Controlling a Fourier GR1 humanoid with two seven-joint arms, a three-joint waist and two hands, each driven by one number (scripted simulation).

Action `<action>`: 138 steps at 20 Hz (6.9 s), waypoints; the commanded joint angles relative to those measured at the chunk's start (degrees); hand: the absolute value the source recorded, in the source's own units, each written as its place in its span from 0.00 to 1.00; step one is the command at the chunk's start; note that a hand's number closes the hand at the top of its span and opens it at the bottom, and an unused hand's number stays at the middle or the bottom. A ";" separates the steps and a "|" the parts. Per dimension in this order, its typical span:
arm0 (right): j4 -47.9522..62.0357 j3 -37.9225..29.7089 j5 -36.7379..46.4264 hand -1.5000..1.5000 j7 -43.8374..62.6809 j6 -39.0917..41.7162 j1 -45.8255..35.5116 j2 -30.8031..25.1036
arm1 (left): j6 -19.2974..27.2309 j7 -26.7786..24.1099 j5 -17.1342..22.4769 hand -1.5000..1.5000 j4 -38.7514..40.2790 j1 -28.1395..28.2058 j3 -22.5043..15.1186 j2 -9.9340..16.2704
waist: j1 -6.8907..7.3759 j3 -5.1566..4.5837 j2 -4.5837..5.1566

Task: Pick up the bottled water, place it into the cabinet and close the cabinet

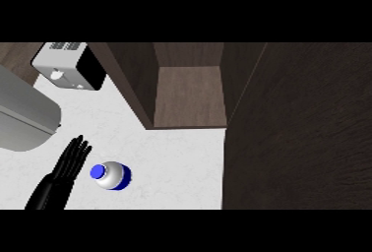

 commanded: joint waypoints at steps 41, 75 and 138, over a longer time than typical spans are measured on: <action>-4.68 -0.47 0.01 0.00 -6.30 3.50 8.74 -1.25 | 2.15 -35.78 3.54 1.00 60.95 -24.99 9.61 -4.90 | 0.21 -0.07 0.31; -6.42 -2.39 -3.26 0.00 -4.39 5.05 9.80 0.38 | 47.64 -6.23 26.90 1.00 33.18 -46.26 -30.57 -5.19 | -0.37 0.08 0.06; -3.38 -6.23 -6.72 0.00 -4.21 11.34 6.48 0.29 | 43.08 -23.67 27.82 0.00 77.69 -79.72 -15.83 -5.14 | -0.72 0.02 0.59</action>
